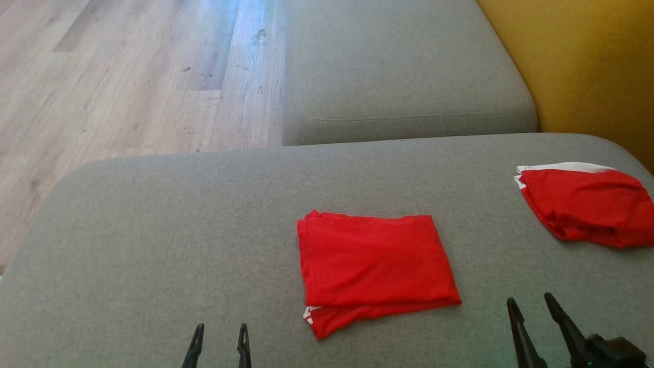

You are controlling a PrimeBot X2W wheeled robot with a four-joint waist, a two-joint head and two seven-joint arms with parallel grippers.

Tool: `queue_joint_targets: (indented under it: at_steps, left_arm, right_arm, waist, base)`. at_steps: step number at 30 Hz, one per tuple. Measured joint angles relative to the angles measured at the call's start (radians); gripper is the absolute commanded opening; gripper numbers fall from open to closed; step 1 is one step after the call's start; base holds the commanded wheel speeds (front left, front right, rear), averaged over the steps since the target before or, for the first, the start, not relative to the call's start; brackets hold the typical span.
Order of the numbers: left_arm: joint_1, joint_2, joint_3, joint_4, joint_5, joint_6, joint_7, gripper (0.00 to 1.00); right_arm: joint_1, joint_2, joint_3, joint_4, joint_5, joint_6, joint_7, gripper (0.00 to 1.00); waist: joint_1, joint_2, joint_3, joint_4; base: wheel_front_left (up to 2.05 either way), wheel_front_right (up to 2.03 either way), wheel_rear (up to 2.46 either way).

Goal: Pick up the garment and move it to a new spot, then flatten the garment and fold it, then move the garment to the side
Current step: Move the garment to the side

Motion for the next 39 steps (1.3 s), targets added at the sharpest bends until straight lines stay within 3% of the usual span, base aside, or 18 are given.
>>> queue_joint_targets:
  at_steps: [29,35,39]
  left_arm:
    - [0.015,-0.043,0.067,0.020,0.043,-0.063,0.000,1.00]
    - [0.014,-0.057,0.068,0.018,0.053,-0.079,0.000,1.00]
    - [0.005,-0.062,0.067,0.016,0.061,-0.089,0.000,1.00]
  right_arm:
    - [0.001,0.027,0.000,-0.012,-0.039,0.000,-0.006,1.00]
    - [-0.026,0.001,0.070,0.049,0.036,0.000,-0.001,1.00]
    - [-0.138,-0.044,0.120,0.079,0.158,0.000,0.074,1.00]
  waist:
    - [0.0001,0.0000,-0.009,-0.003]
    - [0.0001,0.0000,0.032,0.012]
    - [0.0002,0.0000,0.074,0.024]
  base:
    - [0.00,0.00,0.00]
    - [0.00,0.00,0.00]
    - [0.00,0.00,0.00]
